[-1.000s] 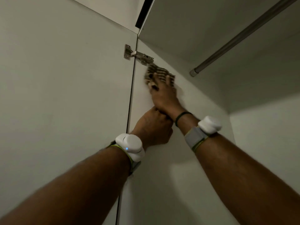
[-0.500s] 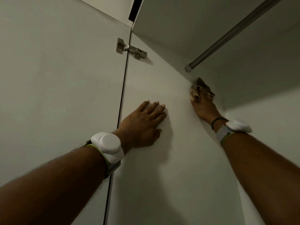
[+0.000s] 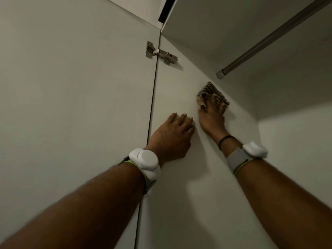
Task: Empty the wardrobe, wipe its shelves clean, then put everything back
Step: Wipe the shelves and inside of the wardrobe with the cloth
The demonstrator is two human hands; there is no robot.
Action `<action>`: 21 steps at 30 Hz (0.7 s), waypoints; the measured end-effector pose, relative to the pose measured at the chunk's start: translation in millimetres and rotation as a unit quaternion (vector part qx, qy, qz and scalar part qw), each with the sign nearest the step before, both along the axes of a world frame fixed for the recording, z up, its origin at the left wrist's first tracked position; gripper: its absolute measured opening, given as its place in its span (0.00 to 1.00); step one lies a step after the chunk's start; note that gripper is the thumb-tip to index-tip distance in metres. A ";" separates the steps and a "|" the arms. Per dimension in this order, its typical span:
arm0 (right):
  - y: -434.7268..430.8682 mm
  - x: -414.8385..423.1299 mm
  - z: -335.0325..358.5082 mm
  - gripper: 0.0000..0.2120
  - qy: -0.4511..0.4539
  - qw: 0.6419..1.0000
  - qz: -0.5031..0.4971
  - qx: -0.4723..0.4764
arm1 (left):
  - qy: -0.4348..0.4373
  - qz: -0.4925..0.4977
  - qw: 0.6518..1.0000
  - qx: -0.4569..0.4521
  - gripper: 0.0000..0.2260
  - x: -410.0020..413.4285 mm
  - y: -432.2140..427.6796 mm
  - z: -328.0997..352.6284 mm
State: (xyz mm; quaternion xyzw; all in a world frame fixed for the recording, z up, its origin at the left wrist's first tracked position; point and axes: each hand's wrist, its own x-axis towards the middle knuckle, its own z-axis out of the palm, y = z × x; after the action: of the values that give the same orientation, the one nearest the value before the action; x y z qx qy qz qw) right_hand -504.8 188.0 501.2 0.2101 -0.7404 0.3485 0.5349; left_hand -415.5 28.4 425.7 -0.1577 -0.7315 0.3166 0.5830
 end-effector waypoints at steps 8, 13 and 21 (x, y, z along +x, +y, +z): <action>-63.9 74.4 -24.1 0.25 0.108 0.954 0.051 0.275 | -0.050 -0.018 0.997 0.063 0.24 -9.7 7.4 -37.6; -19.2 41.2 -24.2 0.27 0.142 0.942 -0.028 0.302 | -0.012 -0.030 0.999 0.030 0.31 -9.9 2.1 -49.7; 145.8 -71.2 -62.1 0.33 -0.023 0.990 -0.132 0.039 | 0.003 -0.032 0.999 0.039 0.31 -15.6 2.4 -59.1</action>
State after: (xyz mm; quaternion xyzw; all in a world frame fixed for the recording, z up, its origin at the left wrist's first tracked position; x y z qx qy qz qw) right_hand -576.0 333.8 439.1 0.1232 -0.7871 0.2502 0.5502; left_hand -431.1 30.9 366.6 -0.1566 -0.7360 0.2693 0.6010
